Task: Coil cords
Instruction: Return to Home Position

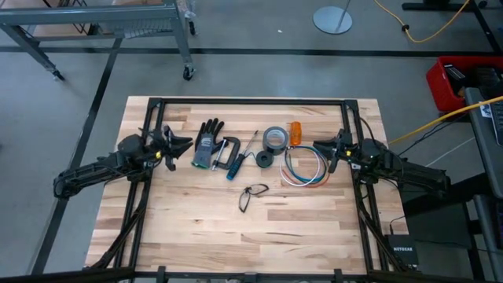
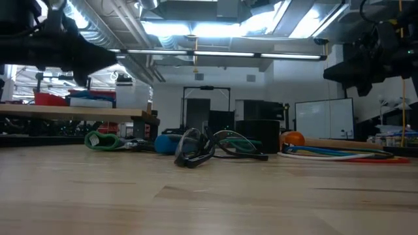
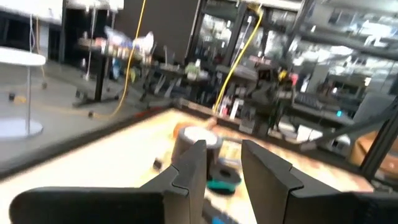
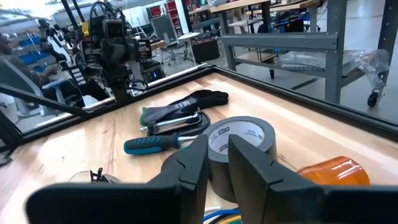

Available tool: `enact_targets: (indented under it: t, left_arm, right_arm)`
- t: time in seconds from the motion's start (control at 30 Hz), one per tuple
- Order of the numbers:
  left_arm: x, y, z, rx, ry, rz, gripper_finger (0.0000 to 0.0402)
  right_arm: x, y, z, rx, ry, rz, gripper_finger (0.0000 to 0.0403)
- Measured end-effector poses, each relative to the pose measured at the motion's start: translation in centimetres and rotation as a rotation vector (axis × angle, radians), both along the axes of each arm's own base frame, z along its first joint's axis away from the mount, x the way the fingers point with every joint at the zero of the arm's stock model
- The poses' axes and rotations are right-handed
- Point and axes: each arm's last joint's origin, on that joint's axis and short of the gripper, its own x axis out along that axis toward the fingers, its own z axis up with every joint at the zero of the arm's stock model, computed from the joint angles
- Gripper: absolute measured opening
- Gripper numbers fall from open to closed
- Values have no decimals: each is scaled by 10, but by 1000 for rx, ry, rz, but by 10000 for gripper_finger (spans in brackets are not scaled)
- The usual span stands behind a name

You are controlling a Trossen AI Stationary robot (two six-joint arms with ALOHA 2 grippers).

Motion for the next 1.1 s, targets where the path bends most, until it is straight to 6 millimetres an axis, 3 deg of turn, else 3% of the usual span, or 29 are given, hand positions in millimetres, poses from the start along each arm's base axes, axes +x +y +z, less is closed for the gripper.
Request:
enact_targets:
  t: [0.17,0.87,1.1]
  left_arm:
    - [0,0,-7,-21,65,1,93]
    - [0,0,-7,266,167,28,93]
    - [0,0,-7,267,168,28,93]
  right_arm:
    - [0,0,-1,-43,19,3,67]
    - [0,0,-2,-62,35,7,67]
    - [0,0,-2,-62,36,7,67]
